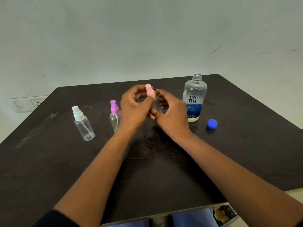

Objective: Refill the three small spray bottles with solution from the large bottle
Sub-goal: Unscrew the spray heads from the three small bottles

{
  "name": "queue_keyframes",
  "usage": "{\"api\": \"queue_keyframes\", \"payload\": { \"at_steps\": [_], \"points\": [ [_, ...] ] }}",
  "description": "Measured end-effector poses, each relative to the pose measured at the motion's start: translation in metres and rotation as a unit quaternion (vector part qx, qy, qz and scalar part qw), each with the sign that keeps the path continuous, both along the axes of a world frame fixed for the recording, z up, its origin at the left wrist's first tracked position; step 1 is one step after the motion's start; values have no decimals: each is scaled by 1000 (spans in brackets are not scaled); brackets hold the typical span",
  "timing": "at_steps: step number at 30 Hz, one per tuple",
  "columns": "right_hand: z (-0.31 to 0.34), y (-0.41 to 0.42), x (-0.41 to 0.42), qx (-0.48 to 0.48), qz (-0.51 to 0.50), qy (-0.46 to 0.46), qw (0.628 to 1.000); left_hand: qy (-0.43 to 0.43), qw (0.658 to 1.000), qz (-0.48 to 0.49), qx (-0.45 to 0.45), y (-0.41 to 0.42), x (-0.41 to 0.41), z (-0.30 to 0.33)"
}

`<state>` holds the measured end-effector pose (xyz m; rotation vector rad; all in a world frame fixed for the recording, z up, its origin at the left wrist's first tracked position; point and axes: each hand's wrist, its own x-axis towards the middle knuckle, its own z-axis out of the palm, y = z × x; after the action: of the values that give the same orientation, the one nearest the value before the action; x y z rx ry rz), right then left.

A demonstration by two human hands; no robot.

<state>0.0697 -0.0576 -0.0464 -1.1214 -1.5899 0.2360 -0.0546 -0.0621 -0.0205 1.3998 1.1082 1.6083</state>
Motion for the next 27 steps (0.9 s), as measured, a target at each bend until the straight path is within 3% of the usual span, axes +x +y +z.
{"api": "queue_keyframes", "payload": {
  "at_steps": [9, 27],
  "points": [
    [-1, 1, 2, -9, 7, -7, 1000, -9, 1000, -8, -1, 2, 0, -2],
    [-1, 0, 0, -44, 38, -27, 998, 45, 996, 75, 27, 4, -4, -7]
  ]
}}
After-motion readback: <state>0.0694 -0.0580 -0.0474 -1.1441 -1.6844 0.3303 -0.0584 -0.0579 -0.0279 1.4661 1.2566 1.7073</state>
